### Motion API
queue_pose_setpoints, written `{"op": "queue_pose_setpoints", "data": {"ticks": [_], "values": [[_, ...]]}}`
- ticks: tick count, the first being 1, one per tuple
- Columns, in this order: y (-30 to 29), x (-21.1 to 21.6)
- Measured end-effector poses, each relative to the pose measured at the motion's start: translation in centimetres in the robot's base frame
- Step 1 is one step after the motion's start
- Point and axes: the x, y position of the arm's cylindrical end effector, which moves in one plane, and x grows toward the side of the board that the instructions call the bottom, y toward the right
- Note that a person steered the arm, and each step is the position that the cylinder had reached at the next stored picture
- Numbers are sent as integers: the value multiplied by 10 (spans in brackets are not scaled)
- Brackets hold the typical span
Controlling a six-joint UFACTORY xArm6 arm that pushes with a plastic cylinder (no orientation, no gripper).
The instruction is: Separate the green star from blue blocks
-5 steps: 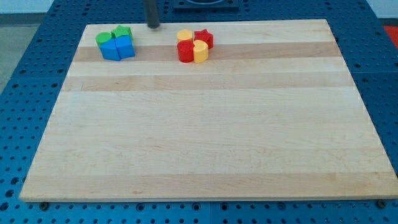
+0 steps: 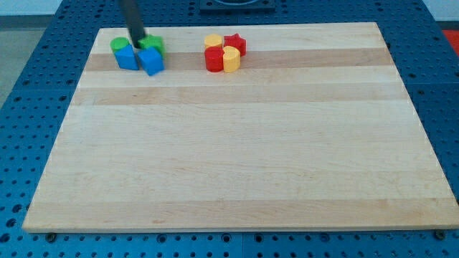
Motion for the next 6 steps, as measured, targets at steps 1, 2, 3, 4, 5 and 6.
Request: {"op": "queue_pose_setpoints", "data": {"ticks": [1, 2, 3, 4, 5, 6], "values": [[82, 61], [101, 90], [100, 90], [95, 89], [53, 65], [14, 27]]}}
